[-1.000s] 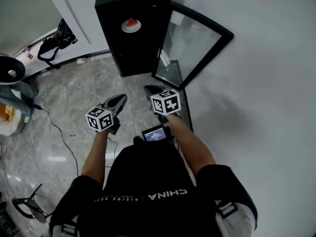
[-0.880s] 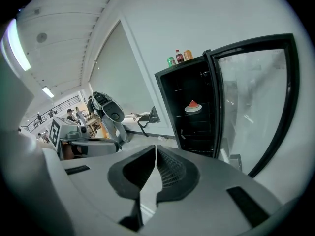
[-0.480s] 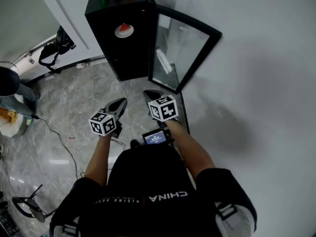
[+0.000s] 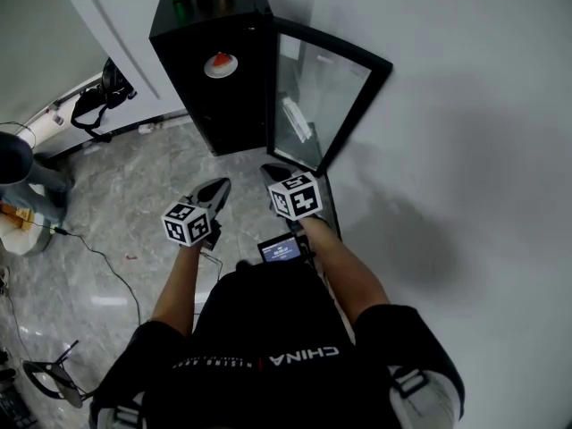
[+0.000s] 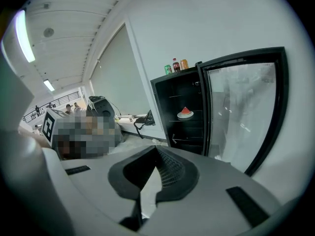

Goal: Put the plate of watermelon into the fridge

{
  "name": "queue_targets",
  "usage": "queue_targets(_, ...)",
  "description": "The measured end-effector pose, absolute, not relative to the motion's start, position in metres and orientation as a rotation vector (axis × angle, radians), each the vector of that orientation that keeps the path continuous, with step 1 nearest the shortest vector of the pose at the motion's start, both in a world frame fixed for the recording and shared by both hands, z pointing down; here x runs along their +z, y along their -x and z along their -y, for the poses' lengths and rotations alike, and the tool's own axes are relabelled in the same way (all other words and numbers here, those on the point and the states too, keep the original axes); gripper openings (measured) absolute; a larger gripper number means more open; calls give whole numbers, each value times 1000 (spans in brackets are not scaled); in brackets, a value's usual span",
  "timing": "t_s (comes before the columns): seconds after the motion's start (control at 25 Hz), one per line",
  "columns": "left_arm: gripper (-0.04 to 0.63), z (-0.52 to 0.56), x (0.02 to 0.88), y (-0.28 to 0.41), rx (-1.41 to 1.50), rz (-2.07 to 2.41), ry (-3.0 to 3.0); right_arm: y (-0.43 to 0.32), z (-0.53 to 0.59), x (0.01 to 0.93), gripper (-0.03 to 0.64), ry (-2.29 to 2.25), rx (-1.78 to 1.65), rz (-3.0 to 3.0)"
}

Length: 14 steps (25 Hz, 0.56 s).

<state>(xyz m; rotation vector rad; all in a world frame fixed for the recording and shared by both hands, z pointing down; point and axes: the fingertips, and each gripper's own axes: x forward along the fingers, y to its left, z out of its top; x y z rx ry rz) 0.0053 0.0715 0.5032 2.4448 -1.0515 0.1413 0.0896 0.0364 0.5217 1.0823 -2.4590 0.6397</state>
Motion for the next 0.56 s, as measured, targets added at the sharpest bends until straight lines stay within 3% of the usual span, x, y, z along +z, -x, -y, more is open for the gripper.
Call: queue_targets(0.56, 12, -60, 505, -8, 192, 992, -2449, -78, -23, 529, 15, -1002, 560, 2449)
